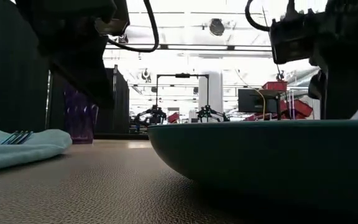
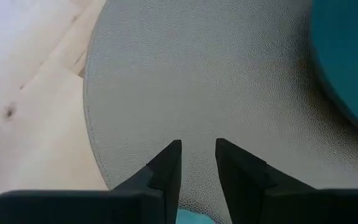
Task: Set table place
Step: Adjust the dark green plate on the gray mat
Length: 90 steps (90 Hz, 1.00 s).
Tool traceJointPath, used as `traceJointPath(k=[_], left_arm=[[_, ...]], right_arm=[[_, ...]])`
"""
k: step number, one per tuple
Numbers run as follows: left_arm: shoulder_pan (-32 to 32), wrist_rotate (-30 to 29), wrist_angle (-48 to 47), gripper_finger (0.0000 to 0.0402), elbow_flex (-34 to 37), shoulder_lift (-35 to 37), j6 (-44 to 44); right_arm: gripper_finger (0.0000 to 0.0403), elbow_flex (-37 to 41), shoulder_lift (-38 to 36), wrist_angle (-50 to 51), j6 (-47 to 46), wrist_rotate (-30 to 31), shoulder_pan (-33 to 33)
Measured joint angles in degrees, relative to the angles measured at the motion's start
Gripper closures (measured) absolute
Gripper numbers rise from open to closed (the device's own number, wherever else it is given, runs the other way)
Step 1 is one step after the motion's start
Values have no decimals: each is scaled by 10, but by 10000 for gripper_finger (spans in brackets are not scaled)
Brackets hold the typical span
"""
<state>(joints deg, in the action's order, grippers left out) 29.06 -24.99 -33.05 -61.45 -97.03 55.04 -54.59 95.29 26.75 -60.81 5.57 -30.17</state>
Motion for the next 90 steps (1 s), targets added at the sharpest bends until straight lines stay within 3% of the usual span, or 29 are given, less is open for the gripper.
traceJointPath(k=[14, 30, 61, 90], left_arm=[[0, 0, 2, 317, 0, 0, 0], [0, 0, 2, 317, 0, 0, 0], [0, -3, 1, 317, 0, 0, -1], [0, -4, 1, 317, 0, 0, -3]], right_arm=[[277, 0, 6, -2, -1, -11, -3], [388, 0, 6, -13, 19, -11, -3], [402, -1, 6, -80, 33, -9, 2], [403, -26, 7, -148, 100, -7, 55]])
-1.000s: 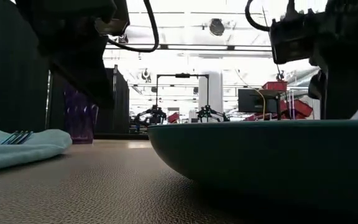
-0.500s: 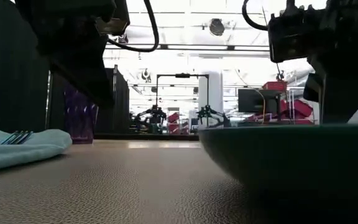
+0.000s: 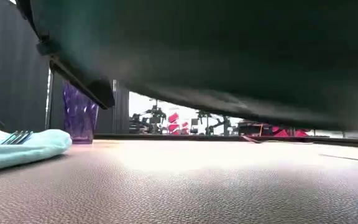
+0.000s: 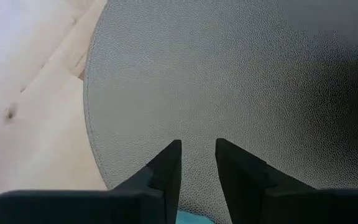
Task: Set table place
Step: Adjust the dark green plate on the gray mat
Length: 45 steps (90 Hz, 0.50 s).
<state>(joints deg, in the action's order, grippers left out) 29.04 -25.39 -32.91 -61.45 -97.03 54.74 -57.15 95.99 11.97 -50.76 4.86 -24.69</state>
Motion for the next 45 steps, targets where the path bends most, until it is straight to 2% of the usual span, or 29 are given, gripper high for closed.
traceJointPath(k=[45], left_arm=[[2, -1, 7, 317, 0, 0, -12]], right_arm=[[403, -110, 128, 65, 43, -37, 15]])
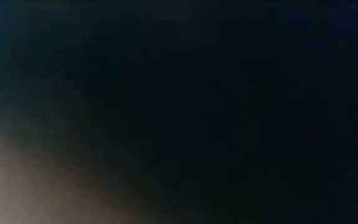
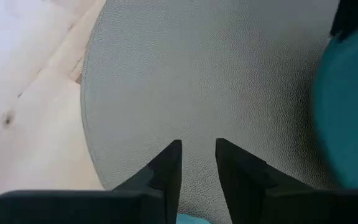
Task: Set table place
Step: Adjust the dark green plate on the gray mat, then put the iridescent knife on the gray mat
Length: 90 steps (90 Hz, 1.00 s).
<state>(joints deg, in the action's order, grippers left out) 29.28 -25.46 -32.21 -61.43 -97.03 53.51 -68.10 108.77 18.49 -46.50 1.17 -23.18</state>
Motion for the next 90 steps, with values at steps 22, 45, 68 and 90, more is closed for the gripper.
traceJointPath(k=[22, 45, 68, 90], left_arm=[[1, 0, 3, 317, 0, 0, -3], [4, -1, 4, 317, 0, 0, -4], [6, -1, 4, 317, 0, 0, -3], [8, -1, 4, 317, 0, 0, -3]], right_arm=[[403, -36, 4, 34, 20, 0, 5], [390, -37, 4, 46, 22, -27, 8], [346, -37, 3, 47, 22, -31, 7], [292, -37, 3, 56, 23, -30, 9]])
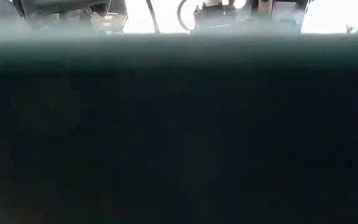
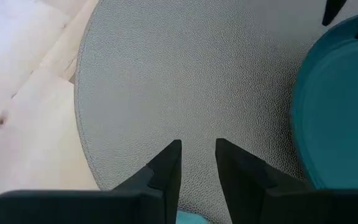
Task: Set table place
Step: Put the iridescent knife on the gray mat
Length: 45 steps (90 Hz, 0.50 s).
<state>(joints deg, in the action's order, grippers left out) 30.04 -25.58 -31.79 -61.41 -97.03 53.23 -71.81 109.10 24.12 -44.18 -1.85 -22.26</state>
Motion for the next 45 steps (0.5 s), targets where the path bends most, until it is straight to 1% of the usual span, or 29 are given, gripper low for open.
traceJointPath(k=[13, 22, 29, 38, 45], left_arm=[[0, 0, 0, 317, 0, 0, 0], [0, 0, -1, 317, 0, 0, 0], [0, -2, -2, 317, 0, 0, 0], [1, -2, -2, 317, 0, 0, 0], [5, -2, -2, 317, 0, 0, 0]], right_arm=[[272, 0, -11, 10, 17, -3, 11], [269, 0, -41, 29, 33, -11, 22], [271, 0, -70, 68, 34, -8, 27], [276, 0, -104, 162, 22, 38, 15], [280, 7, -121, 233, -16, 80, -9]])
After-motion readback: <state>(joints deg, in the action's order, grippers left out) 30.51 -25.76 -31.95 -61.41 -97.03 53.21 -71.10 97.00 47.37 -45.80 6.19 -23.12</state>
